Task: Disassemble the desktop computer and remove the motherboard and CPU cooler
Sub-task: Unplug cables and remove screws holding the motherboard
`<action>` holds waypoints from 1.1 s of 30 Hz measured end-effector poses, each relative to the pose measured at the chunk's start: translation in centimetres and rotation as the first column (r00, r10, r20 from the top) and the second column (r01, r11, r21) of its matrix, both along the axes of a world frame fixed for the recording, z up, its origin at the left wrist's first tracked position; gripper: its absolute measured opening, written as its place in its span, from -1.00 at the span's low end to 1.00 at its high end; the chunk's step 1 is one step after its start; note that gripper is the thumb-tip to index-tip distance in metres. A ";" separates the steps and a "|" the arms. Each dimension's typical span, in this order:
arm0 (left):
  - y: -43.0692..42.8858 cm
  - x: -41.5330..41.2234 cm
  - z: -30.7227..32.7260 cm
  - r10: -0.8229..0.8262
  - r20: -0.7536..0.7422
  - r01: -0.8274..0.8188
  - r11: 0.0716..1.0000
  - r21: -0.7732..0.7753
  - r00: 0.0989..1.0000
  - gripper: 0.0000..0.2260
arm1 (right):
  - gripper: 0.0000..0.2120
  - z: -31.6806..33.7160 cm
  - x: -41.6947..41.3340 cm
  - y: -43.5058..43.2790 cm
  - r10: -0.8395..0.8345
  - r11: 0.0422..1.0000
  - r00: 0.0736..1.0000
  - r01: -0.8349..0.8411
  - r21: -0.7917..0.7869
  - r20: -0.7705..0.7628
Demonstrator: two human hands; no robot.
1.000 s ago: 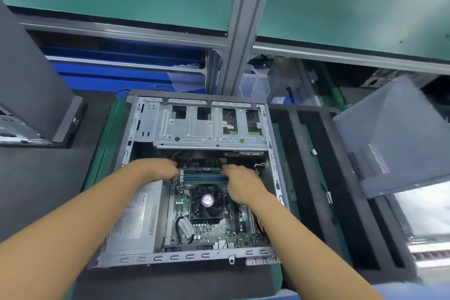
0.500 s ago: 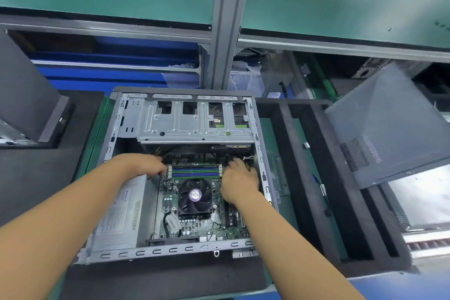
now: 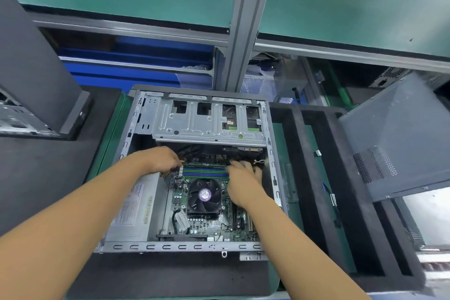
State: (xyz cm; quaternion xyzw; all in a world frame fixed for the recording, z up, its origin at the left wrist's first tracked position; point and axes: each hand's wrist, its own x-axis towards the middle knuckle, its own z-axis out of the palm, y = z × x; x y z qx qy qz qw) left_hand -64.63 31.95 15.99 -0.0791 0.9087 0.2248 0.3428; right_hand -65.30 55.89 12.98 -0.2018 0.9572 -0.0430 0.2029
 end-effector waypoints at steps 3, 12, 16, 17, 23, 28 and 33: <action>-0.1 0.0 -0.7 0.053 -0.043 -0.051 0.998 0.044 0.998 -0.74 | -0.59 0.3 0.5 -0.7 0.066 0.988 0.990 -0.082 -0.128 -0.126; -0.8 1.7 0.7 -0.196 -0.151 0.197 0.980 -0.013 0.969 -0.72 | -0.59 1.8 1.1 -8.3 0.437 0.891 0.893 -0.446 -0.086 -0.106; -1.4 3.2 0.3 -0.193 -0.290 0.116 0.958 -0.261 0.937 -0.66 | -0.54 1.0 0.5 -10.8 0.446 0.894 0.895 -0.445 -0.041 0.005; -1.4 3.4 0.2 -0.162 -0.334 0.076 0.964 -0.255 0.929 -0.65 | -0.57 0.6 0.5 -11.2 0.445 0.895 0.895 -0.446 0.002 0.031; -1.0 4.2 0.4 -0.086 -0.547 0.018 0.992 -0.128 0.833 -0.70 | -0.72 -1.4 0.5 -12.7 0.450 0.864 0.891 -0.450 0.227 0.057; -0.8 4.3 0.1 -0.060 -0.569 -0.051 0.983 -0.177 0.820 -0.70 | -0.75 -2.1 0.8 -12.8 0.391 0.897 0.920 -0.379 0.229 -0.009; -0.6 3.3 0.1 -0.061 -0.368 -0.033 0.969 -0.244 0.928 -0.71 | -0.74 -2.2 0.7 -12.6 0.315 0.936 0.949 -0.316 0.157 0.032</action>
